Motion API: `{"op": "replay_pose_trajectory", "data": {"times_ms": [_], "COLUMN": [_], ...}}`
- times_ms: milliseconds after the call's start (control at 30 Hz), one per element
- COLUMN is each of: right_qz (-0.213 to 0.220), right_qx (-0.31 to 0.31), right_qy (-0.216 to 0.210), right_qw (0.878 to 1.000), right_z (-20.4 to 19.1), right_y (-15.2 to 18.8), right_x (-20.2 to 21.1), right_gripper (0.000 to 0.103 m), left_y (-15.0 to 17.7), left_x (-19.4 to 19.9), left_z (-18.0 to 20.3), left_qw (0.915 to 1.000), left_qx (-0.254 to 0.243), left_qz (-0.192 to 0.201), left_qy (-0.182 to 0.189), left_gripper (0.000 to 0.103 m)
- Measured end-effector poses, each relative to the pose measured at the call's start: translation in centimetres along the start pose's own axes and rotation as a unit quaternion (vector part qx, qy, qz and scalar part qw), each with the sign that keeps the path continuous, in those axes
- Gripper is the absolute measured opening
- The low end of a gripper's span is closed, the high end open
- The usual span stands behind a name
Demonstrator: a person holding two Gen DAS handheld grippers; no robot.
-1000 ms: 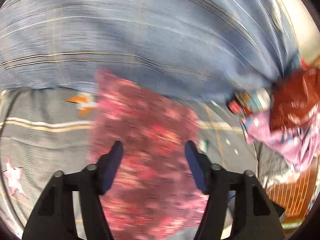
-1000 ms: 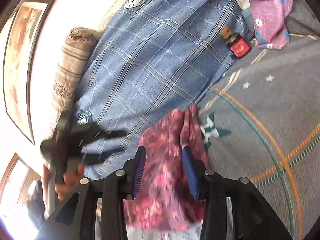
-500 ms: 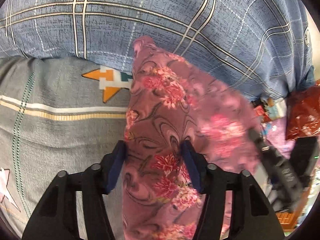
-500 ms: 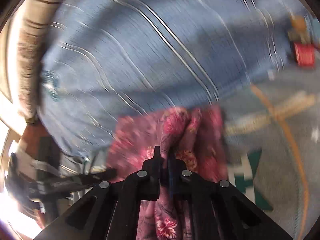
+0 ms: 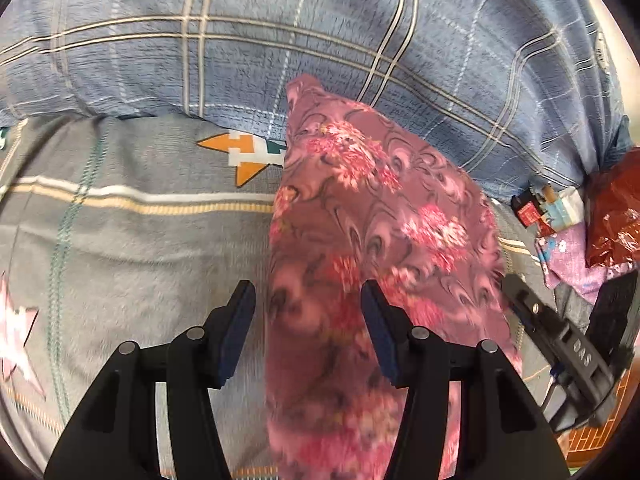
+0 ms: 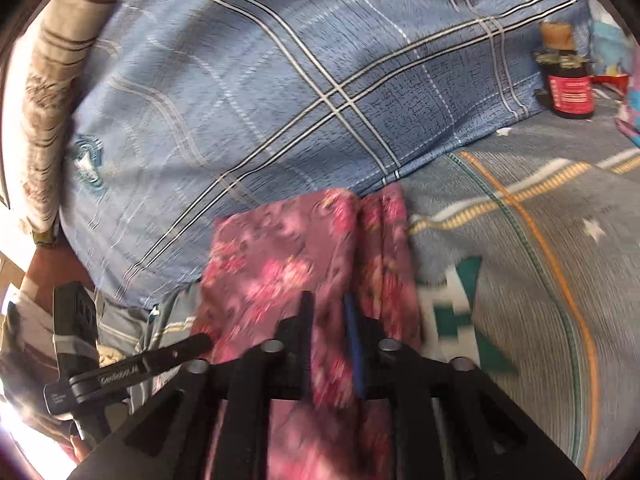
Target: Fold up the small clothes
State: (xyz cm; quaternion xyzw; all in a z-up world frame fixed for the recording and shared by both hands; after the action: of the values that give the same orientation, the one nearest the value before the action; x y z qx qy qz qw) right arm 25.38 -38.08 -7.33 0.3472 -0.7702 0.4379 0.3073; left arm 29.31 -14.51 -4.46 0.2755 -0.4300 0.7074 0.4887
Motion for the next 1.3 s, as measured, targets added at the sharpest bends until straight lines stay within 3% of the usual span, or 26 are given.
{"op": "replay_pose_trajectory", "data": {"times_ms": [67,233,600,633,700,733,867,933,1000,1033,1167,1233,1300], "right_qz": [-0.002,-0.02,-0.023,-0.021,-0.011,0.002,0.035,0.006,-0.005,0.005,0.026,0.043,0.026], "right_qx": [0.001,0.004,0.01,0.012,0.036,0.053,0.052,0.073,0.077,0.059,0.023,0.038,0.058], "right_qy": [0.005,0.014,0.018,0.017,0.025,0.026,-0.001,0.048,0.058,0.043,0.002,-0.002,0.022], "right_qw": [1.0,1.0,1.0,1.0,0.999,0.998,0.998,0.996,0.995,0.997,0.999,0.998,0.998], "right_z": [0.0,0.3,0.2,0.2,-0.3,-0.7,-0.7,0.0,0.3,0.5,1.3,1.4,1.9], "right_y": [1.3,4.0,4.8,4.8,4.8,4.6,3.6,4.1,4.7,4.7,4.9,6.0,7.5], "right_x": [1.1,1.6,1.4,1.4,1.6,2.2,4.3,2.5,1.8,2.7,5.7,7.2,6.7], "right_gripper": [0.037,0.039,0.04,0.041,0.027,0.009,0.009,0.01,0.014,0.019,0.019,0.019,0.019], "left_y": [0.9,3.6,5.5,5.5,5.6,5.6,5.9,6.3,6.6,6.7,8.4,9.8,11.0], "left_x": [1.0,3.1,4.1,3.8,2.9,3.0,2.3,1.8,2.6,3.0,5.3,5.4,3.8], "left_z": [0.1,0.6,1.6,1.6,1.7,1.6,0.6,-0.1,-0.5,-0.6,-1.0,-0.7,-0.7], "left_qw": [1.0,0.9993,0.9961,0.9964,0.9985,0.9989,0.9987,0.9989,0.999,0.999,0.9971,0.9976,0.9972], "left_qx": [-0.002,-0.027,-0.07,-0.069,-0.054,-0.046,-0.045,-0.026,-0.016,-0.015,0.001,-0.014,-0.032], "left_qz": [0.005,0.02,0.026,0.02,-0.007,-0.005,-0.022,-0.038,-0.033,-0.031,-0.031,-0.032,-0.057], "left_qy": [0.003,-0.014,-0.047,-0.044,-0.011,-0.003,-0.01,0.007,0.025,0.029,0.069,0.06,0.036], "left_gripper": [0.054,0.054,0.054,0.054,0.054,0.054,0.054,0.055,0.054,0.054,0.054,0.054,0.054]}}
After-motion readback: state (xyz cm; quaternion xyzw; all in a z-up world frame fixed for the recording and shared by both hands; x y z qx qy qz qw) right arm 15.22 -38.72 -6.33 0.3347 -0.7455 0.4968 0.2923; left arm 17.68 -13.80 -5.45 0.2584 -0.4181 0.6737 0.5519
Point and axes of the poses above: each gripper's, at about its wrist camera, not at the fingertips, and x roughly against the way its jaws point, z to its right, y to its underside, the point moved 5 cm from there along -x, roughly the way its jaws point, and after that the axes turned 12 degrees about y, right-handed, at the moved point
